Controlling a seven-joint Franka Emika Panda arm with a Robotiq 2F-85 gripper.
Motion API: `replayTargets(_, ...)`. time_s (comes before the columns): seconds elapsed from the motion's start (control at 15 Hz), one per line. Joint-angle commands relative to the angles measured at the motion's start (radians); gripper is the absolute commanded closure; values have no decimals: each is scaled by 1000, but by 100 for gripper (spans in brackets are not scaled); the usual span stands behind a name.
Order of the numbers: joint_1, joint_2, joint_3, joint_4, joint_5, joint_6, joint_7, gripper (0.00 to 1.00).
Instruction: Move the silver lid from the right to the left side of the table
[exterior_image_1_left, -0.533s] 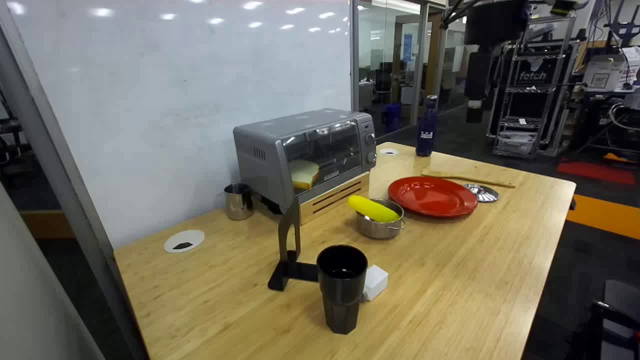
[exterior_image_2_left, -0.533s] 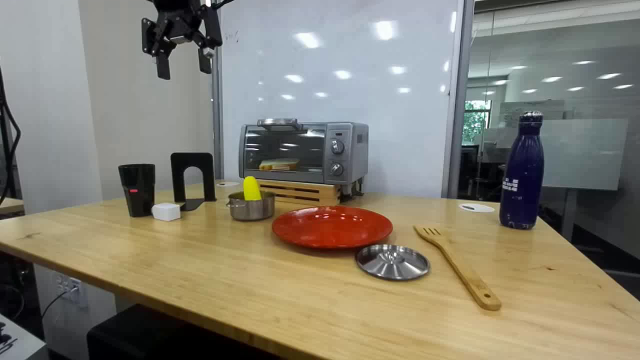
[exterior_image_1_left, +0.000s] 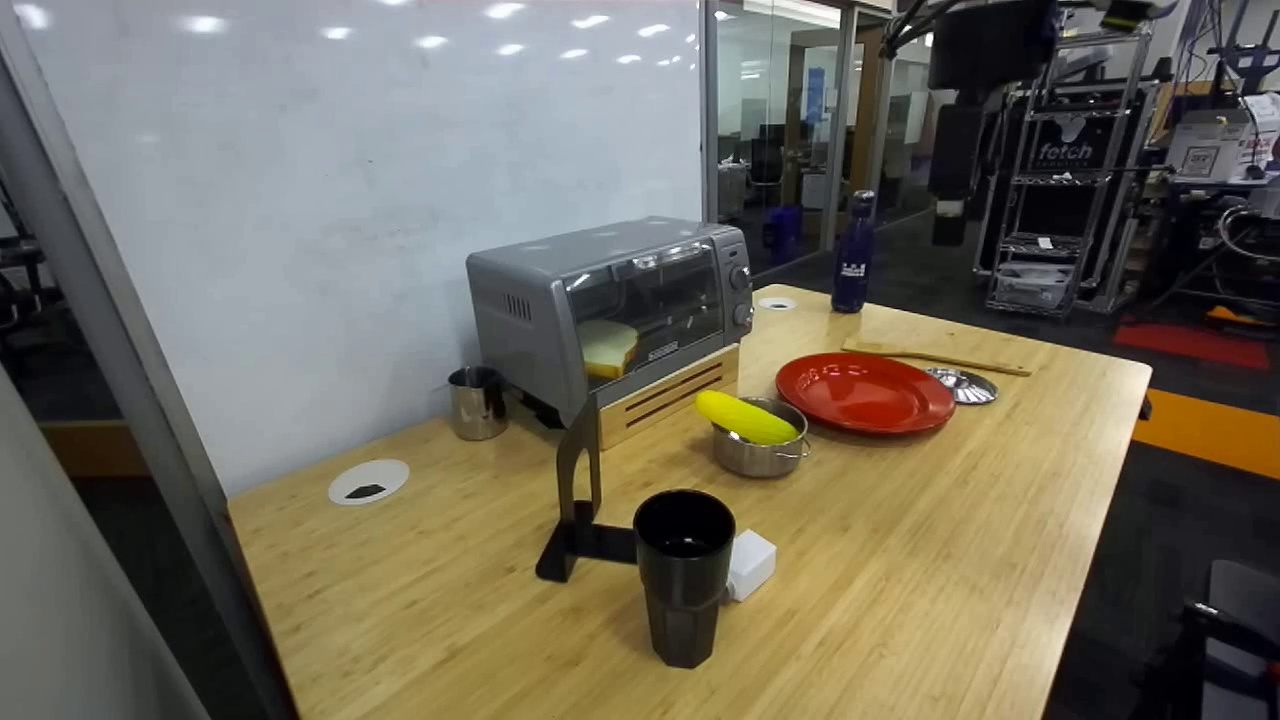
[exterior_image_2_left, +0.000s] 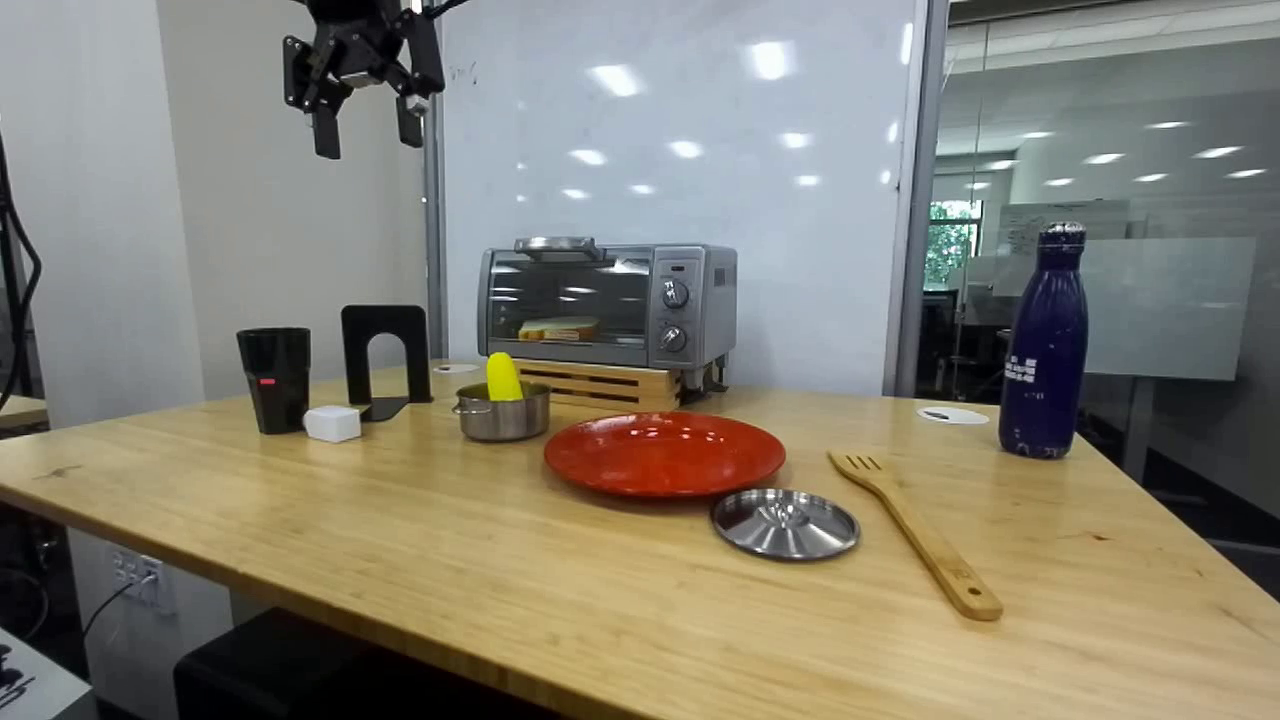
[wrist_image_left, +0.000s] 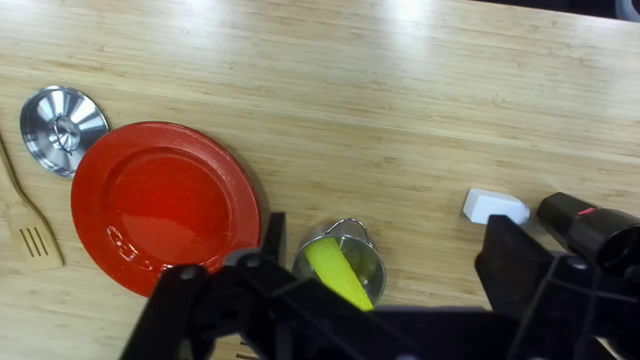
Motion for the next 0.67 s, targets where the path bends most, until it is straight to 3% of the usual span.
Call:
replayTargets(0.0, 3, 1, -3, 3, -1, -3, 1, 0)
replayTargets(0.6, 14, -5, -12, -10, 44, 81, -36, 0)
